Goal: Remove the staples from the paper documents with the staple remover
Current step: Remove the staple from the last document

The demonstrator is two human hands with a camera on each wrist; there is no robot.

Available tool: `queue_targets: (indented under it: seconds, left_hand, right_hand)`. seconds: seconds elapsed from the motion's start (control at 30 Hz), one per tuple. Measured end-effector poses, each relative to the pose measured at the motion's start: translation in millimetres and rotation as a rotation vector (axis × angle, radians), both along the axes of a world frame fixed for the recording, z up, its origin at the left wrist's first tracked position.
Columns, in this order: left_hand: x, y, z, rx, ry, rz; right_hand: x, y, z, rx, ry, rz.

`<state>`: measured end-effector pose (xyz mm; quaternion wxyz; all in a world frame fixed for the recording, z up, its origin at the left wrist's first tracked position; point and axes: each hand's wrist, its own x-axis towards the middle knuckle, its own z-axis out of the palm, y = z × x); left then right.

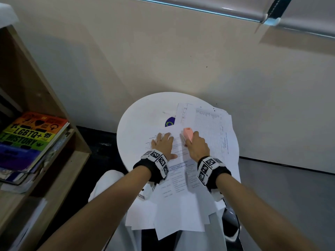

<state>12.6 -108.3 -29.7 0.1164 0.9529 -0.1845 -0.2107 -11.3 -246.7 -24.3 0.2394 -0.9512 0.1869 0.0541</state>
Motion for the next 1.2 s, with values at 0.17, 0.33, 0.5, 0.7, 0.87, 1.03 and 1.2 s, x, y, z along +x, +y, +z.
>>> queue_targets:
  seconds: [0.17, 0.33, 0.5, 0.7, 0.87, 1.03, 1.2]
  left_hand:
    - [4.7, -7.3, 0.9, 0.052, 0.036, -0.021]
    - [5.5, -15.0, 1.1, 0.075, 0.051, 0.020]
    - [4.6, -17.3, 4.3, 0.075, 0.068, 0.026]
    - [3.7, -17.4, 5.2, 0.047, 0.077, 0.023]
    - [3.5, -17.6, 3.4, 0.058, 0.068, 0.030]
    - [4.0, -18.4, 2.0, 0.058, 0.056, 0.033]
    - [7.8, -9.5, 5.0, 0.044, 0.085, -0.029]
  right_hand:
    - [5.7, 3.6, -2.8, -0.032, -0.006, 0.006]
    - [17.4, 9.9, -4.7, -0.044, 0.004, -0.026]
    - [19.8, 16.7, -8.4, -0.113, -0.022, -0.004]
    - [26.7, 15.6, -6.6, -0.073, -0.025, -0.029]
    - [41.6, 24.0, -2.6, -0.013, -0.036, -0.097]
    - [50.3, 22.1, -3.4, -0.034, -0.094, -0.055]
    - [42.0, 14.7, 15.0, 0.011, -0.183, -0.022]
